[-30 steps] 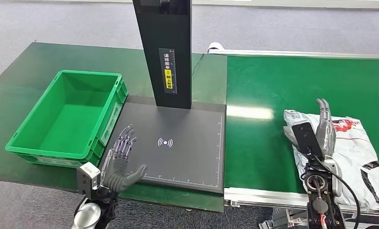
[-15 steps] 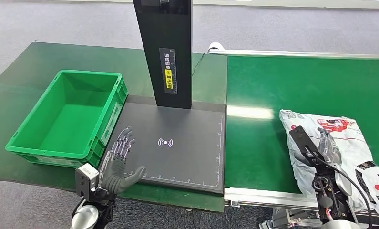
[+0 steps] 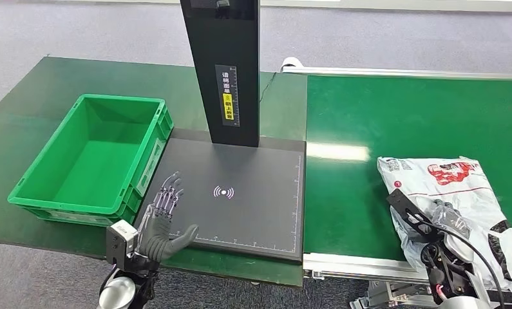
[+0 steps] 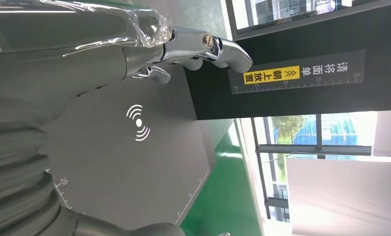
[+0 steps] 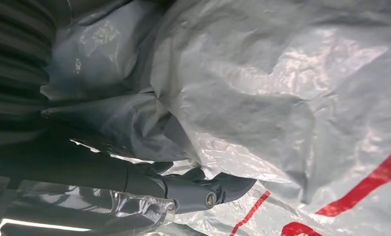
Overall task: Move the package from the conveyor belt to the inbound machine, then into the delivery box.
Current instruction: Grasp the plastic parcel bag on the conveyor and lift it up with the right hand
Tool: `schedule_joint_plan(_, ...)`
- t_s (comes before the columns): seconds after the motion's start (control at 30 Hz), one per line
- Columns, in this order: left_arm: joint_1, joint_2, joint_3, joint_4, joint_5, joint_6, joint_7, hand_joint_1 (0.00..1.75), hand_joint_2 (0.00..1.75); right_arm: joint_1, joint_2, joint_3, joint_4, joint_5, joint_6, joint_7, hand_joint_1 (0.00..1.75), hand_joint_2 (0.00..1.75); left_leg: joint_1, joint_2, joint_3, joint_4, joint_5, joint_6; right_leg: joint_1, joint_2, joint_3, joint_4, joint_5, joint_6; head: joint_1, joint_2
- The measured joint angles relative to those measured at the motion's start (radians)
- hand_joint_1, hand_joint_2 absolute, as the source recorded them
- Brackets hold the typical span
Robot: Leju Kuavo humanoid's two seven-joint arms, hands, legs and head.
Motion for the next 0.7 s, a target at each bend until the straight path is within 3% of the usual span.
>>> schedule_joint_plan(0.07, -0.007, -0.001, 0.0, 0.006, -0.001, 0.001, 0.001, 0.0, 1.75, -0.004, -0.002, 0.002, 0.006, 0.021, 0.021, 0.006, 1.66, 1.75, 0.0, 0.0, 0.0, 0.0, 0.0, 0.0, 0.0, 0.0, 0.0, 0.0, 0.0, 0.0, 0.0, 0.0)
schedule_joint_plan(0.1, -0.01, -0.001, 0.0, 0.009, -0.001, 0.002, 0.002, 0.0, 1.75, -0.004, -0.002, 0.002, 0.007, 0.029, 0.029, 0.001, 1.75, 1.75, 0.0, 0.0, 0.0, 0.0, 0.0, 0.0, 0.0, 0.0, 0.0, 0.0, 0.0, 0.0, 0.0, 0.0)
schedule_joint_plan(0.4, -0.018, -0.002, -0.004, 0.028, 0.008, 0.009, 0.003, 0.0, 1.75, -0.004, 0.003, 0.001, -0.001, 0.048, 0.042, -0.063, 1.75, 1.75, 0.0, 0.0, 0.0, 0.0, 0.0, 0.0, 0.0, 0.0, 0.001, 0.0, 0.0, 0.0, 0.0, 0.0)
schedule_joint_plan(0.7, -0.018, -0.002, -0.004, 0.028, 0.008, 0.012, 0.003, 0.0, 1.75, -0.004, 0.014, 0.001, -0.008, 0.048, 0.037, -0.073, 1.75, 1.75, 0.0, 0.0, 0.001, 0.0, 0.0, 0.0, 0.0, 0.0, 0.001, 0.0, 0.0, 0.0, 0.0, 0.0)
